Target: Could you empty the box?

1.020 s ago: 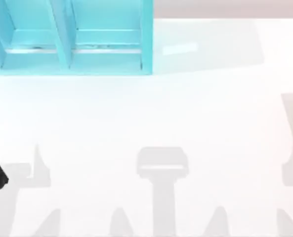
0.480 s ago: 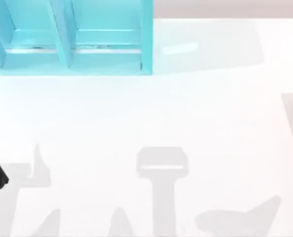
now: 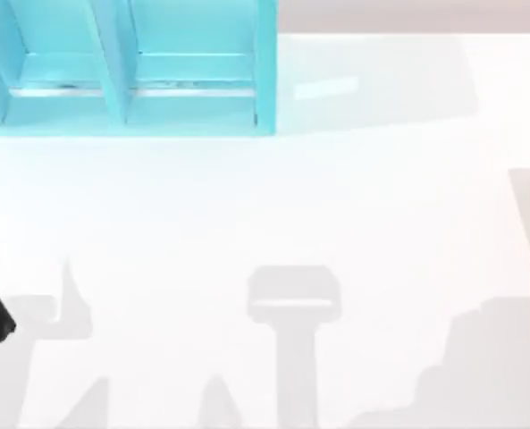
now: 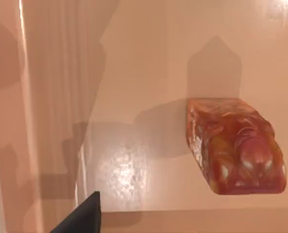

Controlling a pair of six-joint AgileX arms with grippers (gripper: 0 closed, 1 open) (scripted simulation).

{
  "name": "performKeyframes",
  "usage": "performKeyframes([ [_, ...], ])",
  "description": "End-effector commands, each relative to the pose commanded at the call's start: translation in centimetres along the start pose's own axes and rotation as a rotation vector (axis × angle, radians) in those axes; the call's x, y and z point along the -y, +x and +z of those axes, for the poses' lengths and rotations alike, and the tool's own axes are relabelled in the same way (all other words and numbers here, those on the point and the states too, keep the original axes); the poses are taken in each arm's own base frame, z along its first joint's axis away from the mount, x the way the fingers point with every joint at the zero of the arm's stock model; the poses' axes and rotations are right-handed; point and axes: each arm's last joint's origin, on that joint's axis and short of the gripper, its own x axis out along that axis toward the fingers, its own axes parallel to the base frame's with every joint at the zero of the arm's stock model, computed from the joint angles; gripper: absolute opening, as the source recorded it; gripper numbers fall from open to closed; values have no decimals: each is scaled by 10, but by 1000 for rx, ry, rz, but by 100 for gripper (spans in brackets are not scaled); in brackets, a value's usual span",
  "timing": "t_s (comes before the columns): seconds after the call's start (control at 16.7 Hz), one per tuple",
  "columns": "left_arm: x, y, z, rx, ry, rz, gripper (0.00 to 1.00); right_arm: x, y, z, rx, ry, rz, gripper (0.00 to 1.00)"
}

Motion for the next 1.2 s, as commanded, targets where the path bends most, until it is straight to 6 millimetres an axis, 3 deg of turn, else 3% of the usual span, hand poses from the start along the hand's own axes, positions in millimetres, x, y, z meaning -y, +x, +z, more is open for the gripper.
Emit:
performKeyframes([
  [0.24, 0, 0, 0, 0, 0, 0, 100, 22, 6, 12, -114, 1, 52, 100],
  [0.66, 0, 0, 0, 0, 0, 0, 100, 22, 9, 12, -119, 0, 55, 100],
  [0.84, 0, 0, 0, 0, 0, 0, 100, 21, 29, 9, -121, 2, 56, 100],
  [1.2, 0, 0, 0, 0, 0, 0, 100, 19, 91, 3, -118, 2, 55, 100],
])
